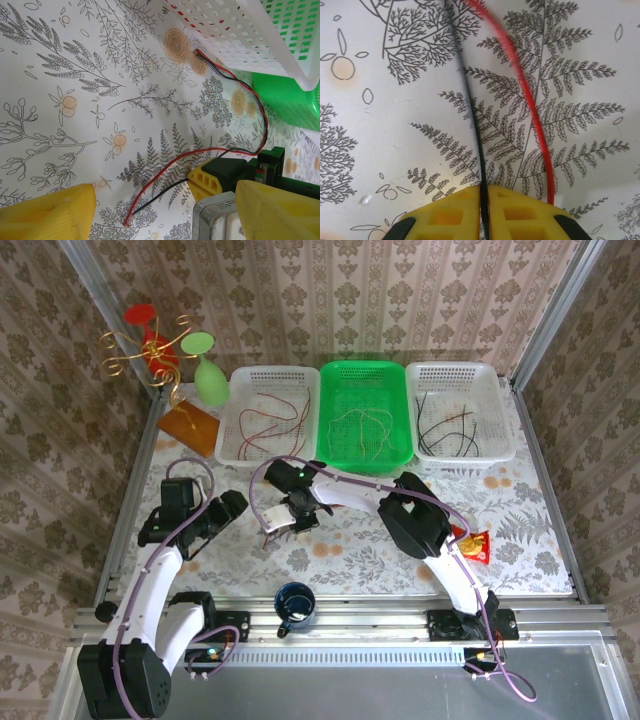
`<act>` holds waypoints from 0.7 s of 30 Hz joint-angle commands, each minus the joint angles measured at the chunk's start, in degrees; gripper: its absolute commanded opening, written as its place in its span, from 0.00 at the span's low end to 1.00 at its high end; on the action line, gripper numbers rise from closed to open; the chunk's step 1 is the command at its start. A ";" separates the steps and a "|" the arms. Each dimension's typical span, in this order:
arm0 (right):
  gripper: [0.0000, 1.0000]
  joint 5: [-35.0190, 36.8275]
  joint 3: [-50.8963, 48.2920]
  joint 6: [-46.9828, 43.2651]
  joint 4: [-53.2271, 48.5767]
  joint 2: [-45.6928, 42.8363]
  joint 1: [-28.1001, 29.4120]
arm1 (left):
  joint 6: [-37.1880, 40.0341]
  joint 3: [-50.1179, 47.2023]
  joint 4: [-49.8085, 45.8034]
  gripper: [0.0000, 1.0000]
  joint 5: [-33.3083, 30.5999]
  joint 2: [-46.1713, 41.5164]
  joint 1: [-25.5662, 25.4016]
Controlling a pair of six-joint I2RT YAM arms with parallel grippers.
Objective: Untangle the cables
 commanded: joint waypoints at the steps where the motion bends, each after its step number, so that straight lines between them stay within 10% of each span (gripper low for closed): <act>1: 0.09 -1.26 0.50 1.03 -3.36 4.20 -0.18 | 1.02 1.71 -2.14 0.74 0.77 -1.27 0.69; 21: 0.00 -9.32 -27.57 18.29 33.20 -21.81 -3.88 | 4.22 12.74 -6.69 0.73 -0.56 -4.75 0.96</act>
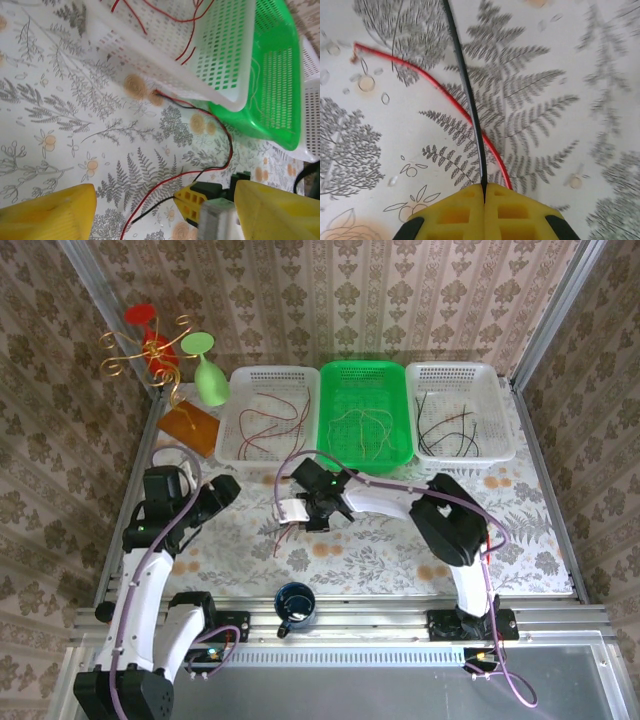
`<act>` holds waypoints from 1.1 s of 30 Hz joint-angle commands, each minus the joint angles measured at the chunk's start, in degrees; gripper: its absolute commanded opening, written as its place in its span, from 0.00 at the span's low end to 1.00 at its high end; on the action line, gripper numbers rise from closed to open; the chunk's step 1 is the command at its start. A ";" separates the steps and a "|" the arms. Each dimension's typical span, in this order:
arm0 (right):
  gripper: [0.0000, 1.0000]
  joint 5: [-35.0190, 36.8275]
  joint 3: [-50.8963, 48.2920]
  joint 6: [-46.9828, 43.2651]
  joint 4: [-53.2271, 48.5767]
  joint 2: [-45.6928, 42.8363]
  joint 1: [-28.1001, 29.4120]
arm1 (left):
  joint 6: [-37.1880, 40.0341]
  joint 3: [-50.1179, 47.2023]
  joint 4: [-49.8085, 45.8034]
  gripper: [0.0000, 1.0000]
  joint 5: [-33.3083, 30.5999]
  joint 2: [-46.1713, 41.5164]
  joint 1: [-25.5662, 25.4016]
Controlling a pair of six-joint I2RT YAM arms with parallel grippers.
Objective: Untangle the cables
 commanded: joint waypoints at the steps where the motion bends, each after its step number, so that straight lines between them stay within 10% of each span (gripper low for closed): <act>1: 0.00 -3.32 -4.29 7.73 11.43 -6.07 -1.18 | 2.56 3.05 -1.20 0.73 -0.14 -0.74 0.25; 16: 0.00 -5.41 -19.62 34.31 39.30 -20.55 -8.35 | 10.31 6.18 1.98 0.73 -0.07 -0.86 -2.16; 33: 0.00 -6.61 -22.27 46.43 49.01 -27.64 -12.54 | 27.83 3.88 3.33 0.74 -12.01 7.61 -25.76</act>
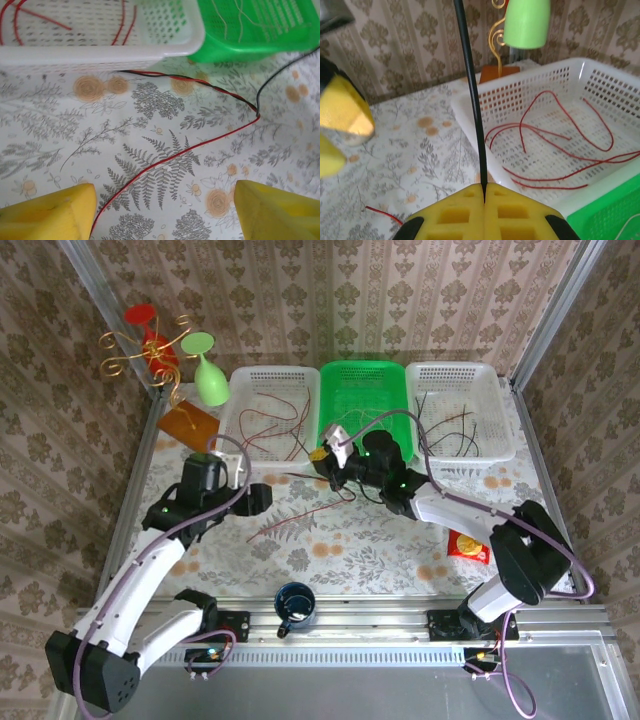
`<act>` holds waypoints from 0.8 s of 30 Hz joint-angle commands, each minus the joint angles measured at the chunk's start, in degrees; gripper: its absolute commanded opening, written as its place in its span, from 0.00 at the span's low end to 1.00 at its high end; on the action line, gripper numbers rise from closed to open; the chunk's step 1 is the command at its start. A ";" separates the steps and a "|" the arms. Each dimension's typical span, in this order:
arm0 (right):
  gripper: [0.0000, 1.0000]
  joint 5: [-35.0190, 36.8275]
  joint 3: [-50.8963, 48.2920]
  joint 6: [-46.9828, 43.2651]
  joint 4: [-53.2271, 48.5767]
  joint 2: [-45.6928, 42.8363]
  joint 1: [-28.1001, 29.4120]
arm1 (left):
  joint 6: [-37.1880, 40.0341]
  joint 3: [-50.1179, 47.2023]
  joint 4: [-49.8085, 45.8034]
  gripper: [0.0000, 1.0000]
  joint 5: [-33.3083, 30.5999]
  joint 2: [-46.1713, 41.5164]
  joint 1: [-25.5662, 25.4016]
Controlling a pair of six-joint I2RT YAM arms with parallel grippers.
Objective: Untangle the cables
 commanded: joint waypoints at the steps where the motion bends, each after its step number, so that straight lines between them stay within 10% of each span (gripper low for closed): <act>1: 0.00 -1.72 0.20 4.12 3.94 -2.78 -1.08 | 9.77 -1.44 3.77 0.74 -1.60 -0.10 -5.03; 24: 0.00 -3.74 0.15 7.89 3.13 -8.71 -2.04 | 46.88 -20.16 42.53 0.75 2.67 4.19 -16.82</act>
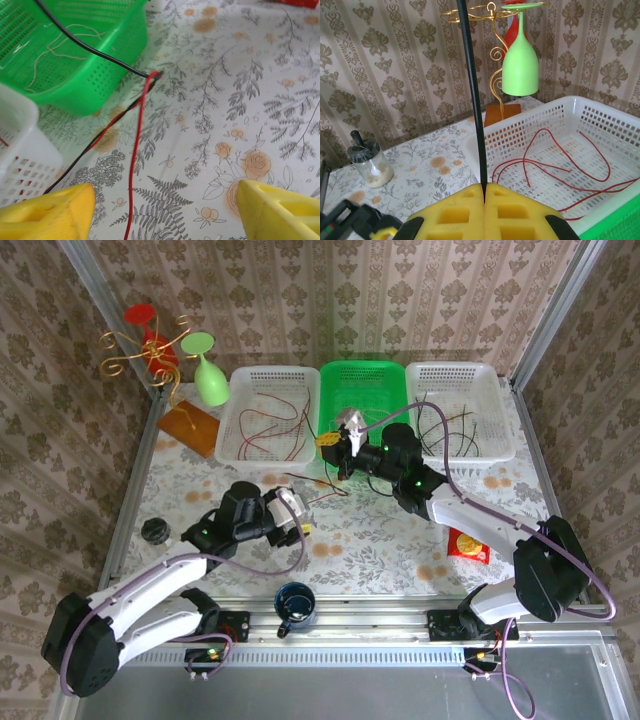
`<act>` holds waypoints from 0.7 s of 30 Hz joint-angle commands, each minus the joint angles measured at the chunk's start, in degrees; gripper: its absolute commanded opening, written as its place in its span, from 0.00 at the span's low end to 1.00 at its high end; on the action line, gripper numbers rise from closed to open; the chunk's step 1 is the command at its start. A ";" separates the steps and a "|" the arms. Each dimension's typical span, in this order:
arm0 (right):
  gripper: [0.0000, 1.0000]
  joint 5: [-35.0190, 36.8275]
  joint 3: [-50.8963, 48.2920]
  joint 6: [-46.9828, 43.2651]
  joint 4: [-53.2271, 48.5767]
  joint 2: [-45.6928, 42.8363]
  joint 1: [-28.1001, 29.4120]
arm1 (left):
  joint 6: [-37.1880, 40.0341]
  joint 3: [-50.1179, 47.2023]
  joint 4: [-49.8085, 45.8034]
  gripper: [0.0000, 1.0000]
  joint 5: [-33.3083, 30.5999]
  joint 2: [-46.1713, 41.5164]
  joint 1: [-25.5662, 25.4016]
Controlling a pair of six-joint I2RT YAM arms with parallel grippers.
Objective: Untangle the cables
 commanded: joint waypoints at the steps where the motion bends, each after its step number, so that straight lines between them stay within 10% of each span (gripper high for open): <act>1: 0.00 -1.39 0.17 1.11 1.19 -3.23 -0.40 | 6.08 -1.28 10.07 0.75 0.20 2.85 -0.33; 14: 0.00 -2.45 0.12 0.99 0.30 -4.81 -0.68 | 7.82 -0.78 20.44 0.65 -2.21 15.71 -0.27; 21: 0.00 -1.61 -0.38 1.19 0.15 -6.70 -0.85 | 7.50 1.80 17.43 0.18 -2.72 17.04 -1.06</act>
